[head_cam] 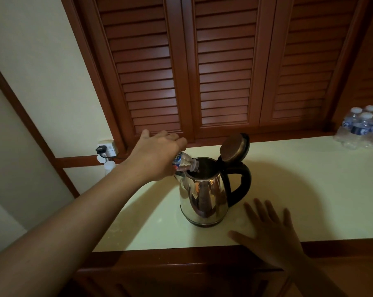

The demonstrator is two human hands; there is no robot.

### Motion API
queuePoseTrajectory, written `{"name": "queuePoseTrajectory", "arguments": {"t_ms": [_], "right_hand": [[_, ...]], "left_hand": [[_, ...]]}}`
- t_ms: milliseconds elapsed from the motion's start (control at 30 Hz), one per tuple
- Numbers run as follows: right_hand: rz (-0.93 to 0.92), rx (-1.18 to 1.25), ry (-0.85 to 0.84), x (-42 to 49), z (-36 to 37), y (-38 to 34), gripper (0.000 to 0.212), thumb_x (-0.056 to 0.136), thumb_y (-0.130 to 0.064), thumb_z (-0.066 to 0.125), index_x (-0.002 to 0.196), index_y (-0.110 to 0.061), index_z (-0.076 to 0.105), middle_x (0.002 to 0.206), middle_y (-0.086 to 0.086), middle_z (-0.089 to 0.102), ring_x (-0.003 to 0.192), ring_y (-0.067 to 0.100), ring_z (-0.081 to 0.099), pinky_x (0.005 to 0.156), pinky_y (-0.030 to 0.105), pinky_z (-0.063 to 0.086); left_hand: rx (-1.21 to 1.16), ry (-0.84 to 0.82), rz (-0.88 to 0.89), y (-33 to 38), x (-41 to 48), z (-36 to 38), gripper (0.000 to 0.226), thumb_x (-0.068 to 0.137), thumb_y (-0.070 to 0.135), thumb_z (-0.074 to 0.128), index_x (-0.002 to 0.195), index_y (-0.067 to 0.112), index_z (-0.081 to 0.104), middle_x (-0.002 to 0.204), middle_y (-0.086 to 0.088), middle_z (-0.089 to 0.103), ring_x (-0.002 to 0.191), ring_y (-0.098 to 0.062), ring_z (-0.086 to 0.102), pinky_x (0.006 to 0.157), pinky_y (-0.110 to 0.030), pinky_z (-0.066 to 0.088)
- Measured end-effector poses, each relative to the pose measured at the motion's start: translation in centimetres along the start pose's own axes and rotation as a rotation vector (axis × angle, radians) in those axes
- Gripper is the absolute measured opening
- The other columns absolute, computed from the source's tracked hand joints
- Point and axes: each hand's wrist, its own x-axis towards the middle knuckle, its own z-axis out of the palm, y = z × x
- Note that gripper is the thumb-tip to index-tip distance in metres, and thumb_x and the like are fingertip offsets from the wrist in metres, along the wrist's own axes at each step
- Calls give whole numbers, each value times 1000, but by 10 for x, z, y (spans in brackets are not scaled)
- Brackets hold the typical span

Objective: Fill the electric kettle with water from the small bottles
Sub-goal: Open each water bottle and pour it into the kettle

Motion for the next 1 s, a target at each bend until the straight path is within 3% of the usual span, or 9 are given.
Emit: {"name": "queuePoseTrajectory", "arguments": {"t_ms": [233, 433, 700, 1000], "right_hand": [[-9, 2, 21, 0, 1, 1, 110, 66, -101, -3, 157, -40, -15, 166, -2, -23, 152, 24, -22, 119, 62, -12], [-4, 32, 57, 0, 3, 1, 106, 70, -99, -1, 157, -41, -13, 167, -5, -18, 154, 22, -18, 120, 60, -10], [-32, 78, 156, -2, 5, 4, 81, 85, -86, 13, 154, -45, 19, 169, -9, 1, 156, 16, -4, 124, 54, -2], [-38, 95, 164, -6, 2, 2, 65, 92, -77, 17, 149, -47, 27, 169, -12, 5, 155, 15, -3, 123, 51, -4]], "left_hand": [[80, 92, 72, 3, 4, -3, 57, 87, 40, 74, 137, 33, 49, 136, 6, 57, 122, -21, 50, 96, -53, 38], [131, 104, 105, 6, 8, -4, 59, 85, 28, 76, 138, 34, 51, 133, 6, 57, 123, -21, 49, 104, -64, 32], [154, 166, 179, 8, 14, -3, 58, 84, 22, 77, 136, 35, 54, 128, 8, 60, 121, -22, 51, 109, -74, 27], [206, 191, 231, 13, 17, -9, 62, 85, 14, 73, 140, 35, 52, 135, 6, 58, 128, -24, 48, 110, -77, 25]]}}
